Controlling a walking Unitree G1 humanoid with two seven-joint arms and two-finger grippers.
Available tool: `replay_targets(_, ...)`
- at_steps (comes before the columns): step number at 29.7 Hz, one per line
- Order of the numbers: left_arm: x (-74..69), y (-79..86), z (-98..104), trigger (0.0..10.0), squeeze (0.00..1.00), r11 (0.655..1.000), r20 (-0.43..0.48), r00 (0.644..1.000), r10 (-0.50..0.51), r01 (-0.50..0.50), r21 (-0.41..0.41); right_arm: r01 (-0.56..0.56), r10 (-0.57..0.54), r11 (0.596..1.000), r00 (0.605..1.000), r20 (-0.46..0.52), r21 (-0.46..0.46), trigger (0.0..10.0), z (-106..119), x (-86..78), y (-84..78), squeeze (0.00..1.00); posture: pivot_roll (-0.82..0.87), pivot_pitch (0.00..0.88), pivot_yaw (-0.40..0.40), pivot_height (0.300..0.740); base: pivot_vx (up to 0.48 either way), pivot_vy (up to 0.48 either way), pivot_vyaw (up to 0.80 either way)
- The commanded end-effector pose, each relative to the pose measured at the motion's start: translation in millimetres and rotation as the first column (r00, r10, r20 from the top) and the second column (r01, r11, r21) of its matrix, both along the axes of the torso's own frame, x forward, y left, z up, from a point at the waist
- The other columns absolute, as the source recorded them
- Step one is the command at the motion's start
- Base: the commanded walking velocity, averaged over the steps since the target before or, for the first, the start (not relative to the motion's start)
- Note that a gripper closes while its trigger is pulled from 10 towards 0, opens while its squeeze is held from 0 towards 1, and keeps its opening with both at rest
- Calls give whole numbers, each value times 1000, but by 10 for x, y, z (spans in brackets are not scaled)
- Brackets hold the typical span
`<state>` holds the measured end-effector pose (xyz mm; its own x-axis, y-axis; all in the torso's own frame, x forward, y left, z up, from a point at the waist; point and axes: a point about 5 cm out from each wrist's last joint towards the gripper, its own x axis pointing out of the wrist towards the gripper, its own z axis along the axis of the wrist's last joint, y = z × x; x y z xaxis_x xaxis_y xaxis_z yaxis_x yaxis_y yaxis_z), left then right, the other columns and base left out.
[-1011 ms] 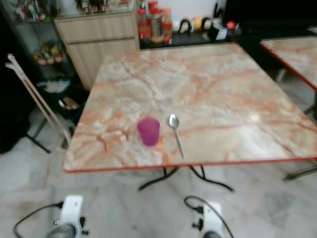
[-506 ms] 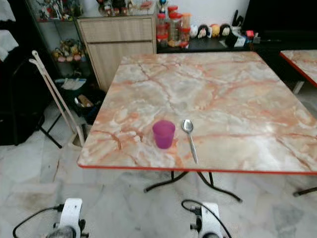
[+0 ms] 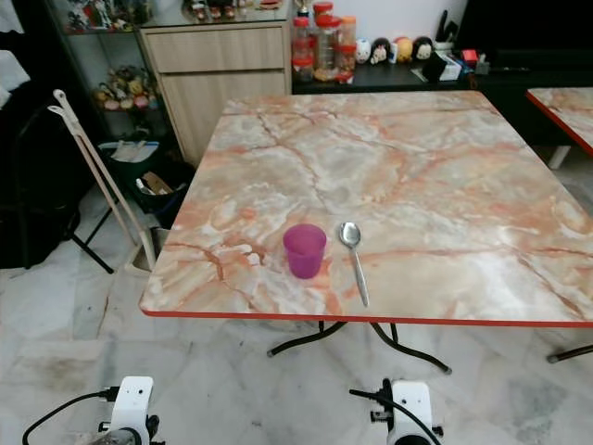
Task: Setting the table
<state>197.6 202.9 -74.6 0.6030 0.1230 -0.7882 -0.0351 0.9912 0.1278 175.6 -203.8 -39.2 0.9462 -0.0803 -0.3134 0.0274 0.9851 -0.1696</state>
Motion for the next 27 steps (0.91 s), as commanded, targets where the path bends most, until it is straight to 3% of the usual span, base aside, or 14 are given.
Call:
replay_targets(1,0,4,-1,10000,0,1000,-5,1000,-7,7,3,-31,31,1000,997,74,-3,10000,104,27,79,0,-96,0,49,740,0,0,0)
replay_targets(11,-11,-7,-8,10000,0,1000,-7,1000,-6,6,0,-68,75,997,972,223,-39,10000,435,129,180,0,-99,0,43,740,0,0,0)
replay_targets(14,-24,-7,-14,10000,0,1000,-10,1000,-5,5,0,-102,113,993,945,306,-54,10000,664,299,264,0,-97,0,40,740,0,0,0)
replay_targets(17,-25,-7,-15,10000,0,1000,-9,1000,-2,2,-1,-104,114,993,935,336,-47,10000,755,373,294,0,-97,0,39,740,0,0,0)
replay_targets(21,-31,-17,-19,10000,0,1000,-8,1000,4,-4,-3,-118,123,992,908,401,-36,10000,1005,593,378,0,-90,0,33,740,0,0,0)
replay_targets(27,-26,-25,-18,10000,0,1000,-6,1000,6,-6,-6,-60,52,998,910,412,7,10000,1124,799,278,0,-86,0,30,740,0,0,0)
